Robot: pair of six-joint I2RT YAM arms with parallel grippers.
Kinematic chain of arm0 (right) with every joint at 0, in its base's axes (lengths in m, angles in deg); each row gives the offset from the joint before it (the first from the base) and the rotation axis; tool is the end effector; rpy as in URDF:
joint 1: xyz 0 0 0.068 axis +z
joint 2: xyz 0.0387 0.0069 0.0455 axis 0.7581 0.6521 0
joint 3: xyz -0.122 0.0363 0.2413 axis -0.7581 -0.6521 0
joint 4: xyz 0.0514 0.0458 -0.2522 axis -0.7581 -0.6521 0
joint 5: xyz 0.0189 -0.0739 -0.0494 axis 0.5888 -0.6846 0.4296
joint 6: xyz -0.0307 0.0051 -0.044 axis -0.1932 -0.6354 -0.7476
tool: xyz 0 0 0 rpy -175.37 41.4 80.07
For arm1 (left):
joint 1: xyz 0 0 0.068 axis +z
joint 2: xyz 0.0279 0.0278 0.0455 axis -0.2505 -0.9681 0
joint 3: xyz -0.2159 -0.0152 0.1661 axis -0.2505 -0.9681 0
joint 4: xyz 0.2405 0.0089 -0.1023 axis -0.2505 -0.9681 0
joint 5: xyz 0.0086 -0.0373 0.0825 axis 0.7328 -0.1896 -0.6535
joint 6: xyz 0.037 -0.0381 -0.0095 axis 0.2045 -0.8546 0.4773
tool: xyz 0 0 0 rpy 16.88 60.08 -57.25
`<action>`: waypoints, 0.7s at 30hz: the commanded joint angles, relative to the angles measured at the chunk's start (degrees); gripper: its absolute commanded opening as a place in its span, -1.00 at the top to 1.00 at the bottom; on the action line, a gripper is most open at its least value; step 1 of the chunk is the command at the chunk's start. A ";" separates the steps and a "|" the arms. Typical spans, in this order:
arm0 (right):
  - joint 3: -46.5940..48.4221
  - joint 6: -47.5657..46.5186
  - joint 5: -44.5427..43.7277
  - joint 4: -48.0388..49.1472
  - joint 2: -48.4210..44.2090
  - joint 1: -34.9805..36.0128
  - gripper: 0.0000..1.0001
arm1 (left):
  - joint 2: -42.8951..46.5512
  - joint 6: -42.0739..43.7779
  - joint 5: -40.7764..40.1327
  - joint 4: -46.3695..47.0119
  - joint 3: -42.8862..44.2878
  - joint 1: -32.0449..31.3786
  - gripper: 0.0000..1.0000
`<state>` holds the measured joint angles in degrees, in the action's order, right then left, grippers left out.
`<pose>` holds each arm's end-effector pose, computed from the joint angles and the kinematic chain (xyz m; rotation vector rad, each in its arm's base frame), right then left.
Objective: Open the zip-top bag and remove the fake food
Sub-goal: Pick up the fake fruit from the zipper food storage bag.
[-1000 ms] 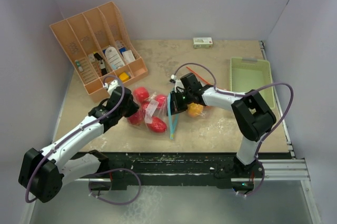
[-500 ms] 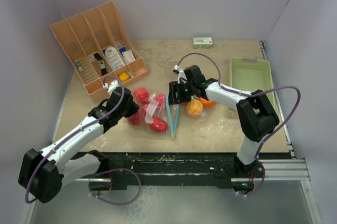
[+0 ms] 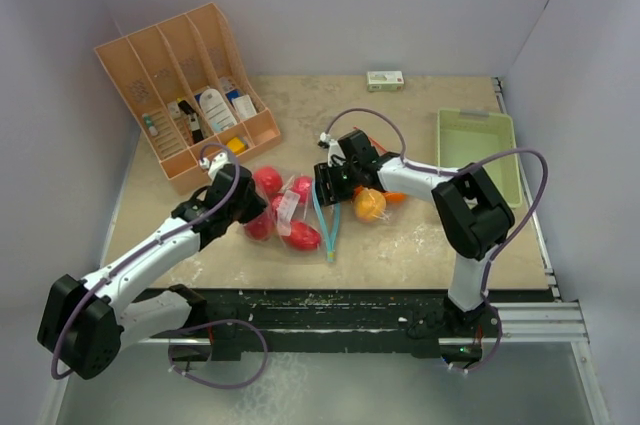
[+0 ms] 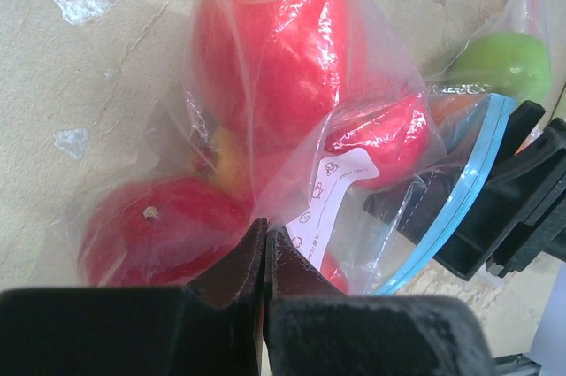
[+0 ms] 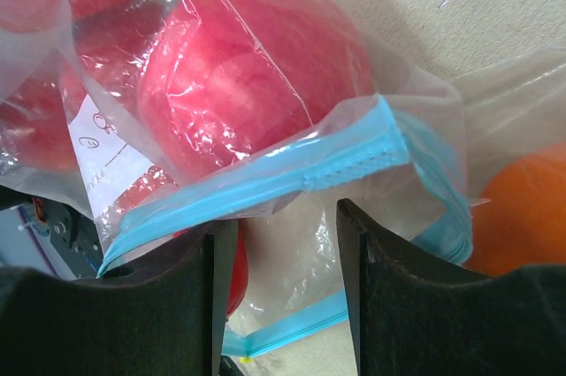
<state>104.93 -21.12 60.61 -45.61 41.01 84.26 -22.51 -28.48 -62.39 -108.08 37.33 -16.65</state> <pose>0.3160 0.2404 0.1775 -0.4897 2.4704 1.0060 0.1931 -0.1085 0.2299 -0.7126 2.2829 -0.5624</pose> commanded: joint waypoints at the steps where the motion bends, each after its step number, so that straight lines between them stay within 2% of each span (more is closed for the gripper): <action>1: -1.17 -0.08 3.20 3.84 0.43 0.44 -0.02 | -0.91 -0.15 1.38 2.94 1.01 -0.13 1.00; 4: -1.94 0.34 4.31 5.72 1.09 0.50 0.00 | -1.45 0.10 1.64 3.36 1.41 -0.13 1.00; 11: -0.45 -1.91 0.69 7.49 -0.97 0.52 0.27 | -1.78 0.90 1.60 2.97 1.98 -0.07 1.00; 15: -1.01 -3.45 -0.83 9.59 -1.91 0.52 0.61 | -1.79 1.05 1.73 2.95 1.95 -0.04 1.00; 17: -1.80 -3.74 -0.76 10.67 -2.39 0.48 0.92 | -1.78 1.17 1.73 2.96 1.97 -0.04 1.00; 18: -2.11 -3.85 -0.75 10.84 -2.69 0.54 1.00 | -1.70 1.18 1.77 2.94 1.97 -0.04 1.00; 21: -3.14 -3.95 -1.32 10.54 -3.86 0.53 1.00 | -1.61 1.26 1.73 2.85 1.81 0.00 1.00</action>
<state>103.05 -23.53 60.46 -37.65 41.22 84.55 -24.15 -27.98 -61.37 -107.21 37.37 -16.65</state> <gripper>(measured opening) 0.006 0.004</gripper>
